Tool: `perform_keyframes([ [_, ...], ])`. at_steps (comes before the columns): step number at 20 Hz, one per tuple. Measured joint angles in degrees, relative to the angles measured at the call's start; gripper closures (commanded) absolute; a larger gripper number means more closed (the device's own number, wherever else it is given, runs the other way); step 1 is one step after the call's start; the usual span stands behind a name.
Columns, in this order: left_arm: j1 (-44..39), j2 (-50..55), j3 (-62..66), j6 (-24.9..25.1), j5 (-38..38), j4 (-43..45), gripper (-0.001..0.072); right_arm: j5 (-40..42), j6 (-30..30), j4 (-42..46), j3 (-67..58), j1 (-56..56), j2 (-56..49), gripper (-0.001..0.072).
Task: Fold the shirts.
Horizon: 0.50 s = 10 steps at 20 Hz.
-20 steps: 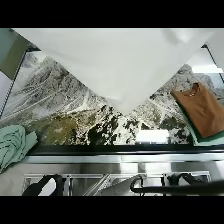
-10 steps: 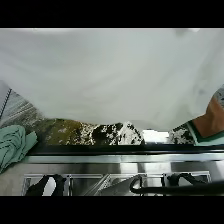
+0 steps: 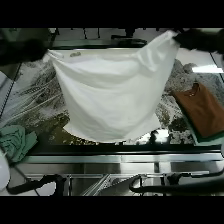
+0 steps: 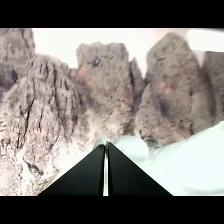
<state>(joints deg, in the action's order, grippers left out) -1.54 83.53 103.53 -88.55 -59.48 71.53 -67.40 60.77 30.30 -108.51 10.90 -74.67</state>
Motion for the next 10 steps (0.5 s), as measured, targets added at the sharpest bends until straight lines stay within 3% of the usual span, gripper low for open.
perform_keyframes([
  [4,-1.5,19.0,7.8,-0.8,0.5,3.1,0.0690,6.3,-0.8,2.9,0.5,-3.8,-13.9,0.0680],
  [5,-1.7,22.6,9.7,-0.9,0.5,3.4,0.0686,8.1,-1.0,3.1,0.5,-4.7,-16.9,0.0614],
  [6,-1.9,25.6,11.3,-1.0,0.5,3.7,0.0486,9.3,-1.2,3.3,0.5,-5.4,-19.2,0.0456],
  [7,-1.9,27.7,12.4,-1.0,0.5,3.7,0.0123,9.8,-1.2,3.5,0.6,-5.8,-21.2,0.0425],
  [8,-1.7,29.1,13.2,-1.0,0.1,3.7,0.0008,9.9,-1.3,3.8,0.6,-5.9,-22.6,0.0425],
  [10,-0.6,29.8,14.3,-1.0,-1.5,3.5,0.0008,7.6,-1.2,4.0,0.6,-5.3,-23.6,0.0424],
])
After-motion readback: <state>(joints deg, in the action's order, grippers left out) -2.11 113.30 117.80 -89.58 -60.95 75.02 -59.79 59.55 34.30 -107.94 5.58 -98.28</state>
